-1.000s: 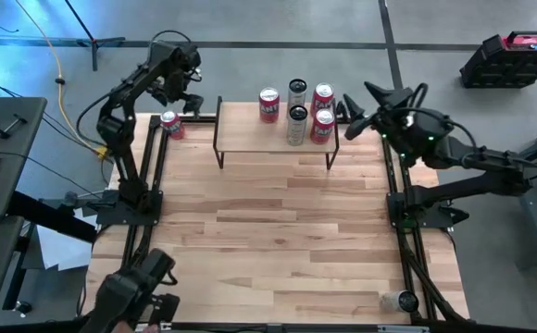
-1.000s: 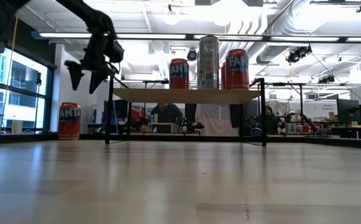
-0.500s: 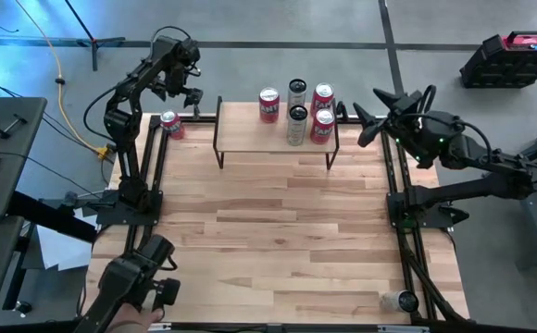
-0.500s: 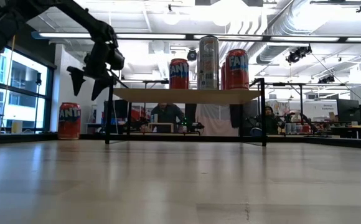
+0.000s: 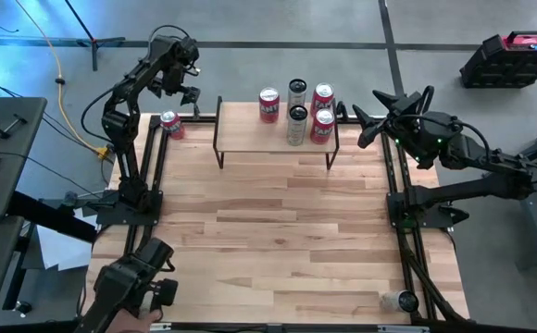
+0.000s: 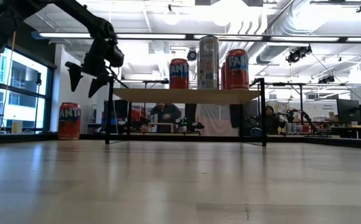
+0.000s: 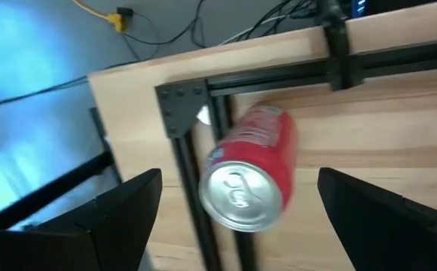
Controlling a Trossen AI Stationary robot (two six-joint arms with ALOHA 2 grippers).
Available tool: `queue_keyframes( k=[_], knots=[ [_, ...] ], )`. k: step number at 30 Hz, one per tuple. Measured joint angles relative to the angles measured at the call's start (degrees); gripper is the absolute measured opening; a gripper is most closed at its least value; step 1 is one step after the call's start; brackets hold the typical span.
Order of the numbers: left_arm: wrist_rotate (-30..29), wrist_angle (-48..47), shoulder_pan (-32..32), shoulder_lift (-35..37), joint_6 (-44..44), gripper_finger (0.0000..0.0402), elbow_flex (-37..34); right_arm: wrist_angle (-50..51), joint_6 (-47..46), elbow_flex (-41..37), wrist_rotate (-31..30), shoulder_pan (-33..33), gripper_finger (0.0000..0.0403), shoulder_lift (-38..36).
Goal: Place canned beverage on shelf
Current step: Put the red soda can aligned with the other red soda can on the shelf
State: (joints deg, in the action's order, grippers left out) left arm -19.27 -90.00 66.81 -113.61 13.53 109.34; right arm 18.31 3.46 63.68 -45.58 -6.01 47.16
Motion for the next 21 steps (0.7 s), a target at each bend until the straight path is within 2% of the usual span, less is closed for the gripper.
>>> queue_keyframes(
  k=[4, 9, 11, 16, 21],
  knots=[
    [2.59, -0.04, -1.25, 1.19, 5.63, 0.0349, 0.0, 0.0, 0.82, 0.0, -0.04, 0.01, 0.0303, 0.0],
    [9.89, -0.03, -4.39, 3.11, 12.68, 0.0349, 0.0, 0.51, 1.77, 0.0, -0.04, -0.02, 0.0303, 0.0],
    [8.83, 0.05, -6.66, 4.28, 16.24, 0.0349, -0.07, 1.13, 1.87, 0.0, -0.04, -0.02, 0.0303, 0.0],
    [-0.26, 0.16, -13.51, 9.25, 23.89, 0.0349, -2.07, 2.95, 3.06, 0.0, 0.05, -0.02, 0.0303, 0.0],
    [-2.92, -0.03, -16.36, 17.76, 34.96, 0.0349, -12.14, 4.57, 8.53, 0.0, 1.11, -0.02, 0.0303, -0.02]
  ],
)
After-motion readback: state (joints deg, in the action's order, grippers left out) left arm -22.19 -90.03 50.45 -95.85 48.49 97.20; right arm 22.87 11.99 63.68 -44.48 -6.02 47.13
